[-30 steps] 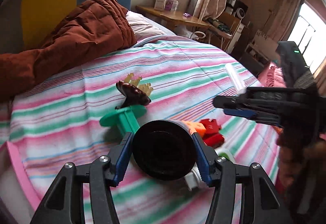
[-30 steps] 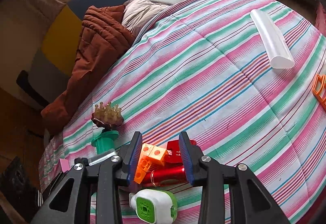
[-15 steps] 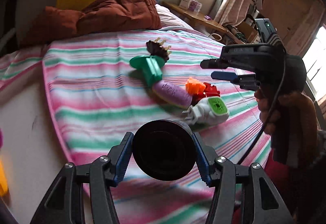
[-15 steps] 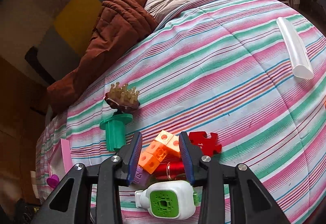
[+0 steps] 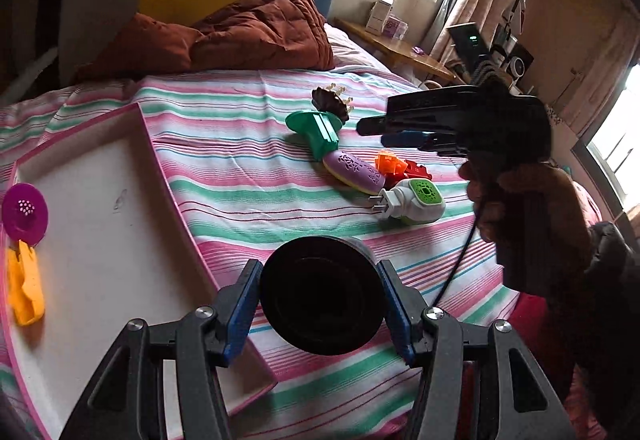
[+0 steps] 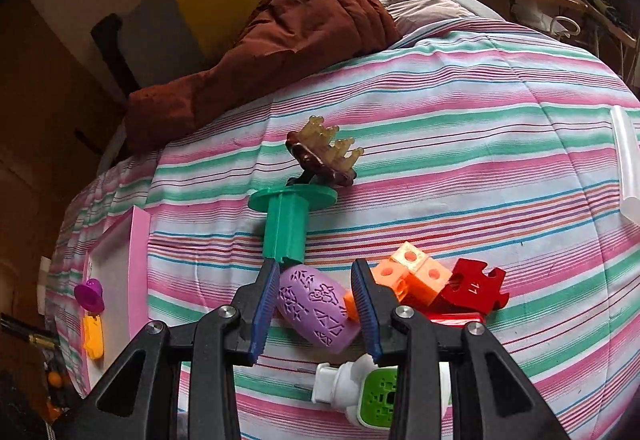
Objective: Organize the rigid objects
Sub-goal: 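Grasp the green spool with the right gripper while the left lifts the black cylinder, then lower the black cylinder cup into the tray and open the left gripper, then carry the green spool into the tray and open the right gripper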
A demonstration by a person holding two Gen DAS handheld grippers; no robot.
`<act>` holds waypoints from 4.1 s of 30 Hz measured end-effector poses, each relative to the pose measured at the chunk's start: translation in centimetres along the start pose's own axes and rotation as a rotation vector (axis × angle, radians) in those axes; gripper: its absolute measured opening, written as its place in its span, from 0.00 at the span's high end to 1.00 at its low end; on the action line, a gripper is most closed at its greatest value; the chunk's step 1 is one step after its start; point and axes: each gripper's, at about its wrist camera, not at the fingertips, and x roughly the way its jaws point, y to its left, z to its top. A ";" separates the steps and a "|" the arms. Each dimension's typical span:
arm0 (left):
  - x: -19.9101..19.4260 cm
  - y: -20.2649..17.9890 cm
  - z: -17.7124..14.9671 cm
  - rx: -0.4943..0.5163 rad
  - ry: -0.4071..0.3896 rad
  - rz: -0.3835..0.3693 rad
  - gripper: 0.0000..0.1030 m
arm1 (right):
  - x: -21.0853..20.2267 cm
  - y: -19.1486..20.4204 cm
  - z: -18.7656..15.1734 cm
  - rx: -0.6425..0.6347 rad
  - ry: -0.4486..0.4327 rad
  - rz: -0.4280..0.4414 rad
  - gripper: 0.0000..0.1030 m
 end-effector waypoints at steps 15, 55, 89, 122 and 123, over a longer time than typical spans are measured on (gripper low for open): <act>-6.6 6.2 -1.2 -0.165 -0.110 0.076 0.44 | 6.9 6.2 1.3 -0.206 0.113 -0.129 0.71; -3.8 17.7 7.0 -0.308 -0.167 0.316 0.44 | 5.8 11.2 -7.5 -0.494 0.157 -0.082 0.72; -7.9 12.2 -2.1 -0.234 -0.147 0.442 0.25 | 5.7 11.1 -7.5 -0.513 0.145 -0.099 0.72; -9.7 11.1 -6.2 -0.244 -0.112 0.499 0.25 | 5.0 10.3 -8.0 -0.520 0.134 -0.098 0.72; -9.6 11.1 -6.3 -0.246 -0.111 0.500 0.25 | 5.0 10.4 -8.2 -0.527 0.130 -0.102 0.72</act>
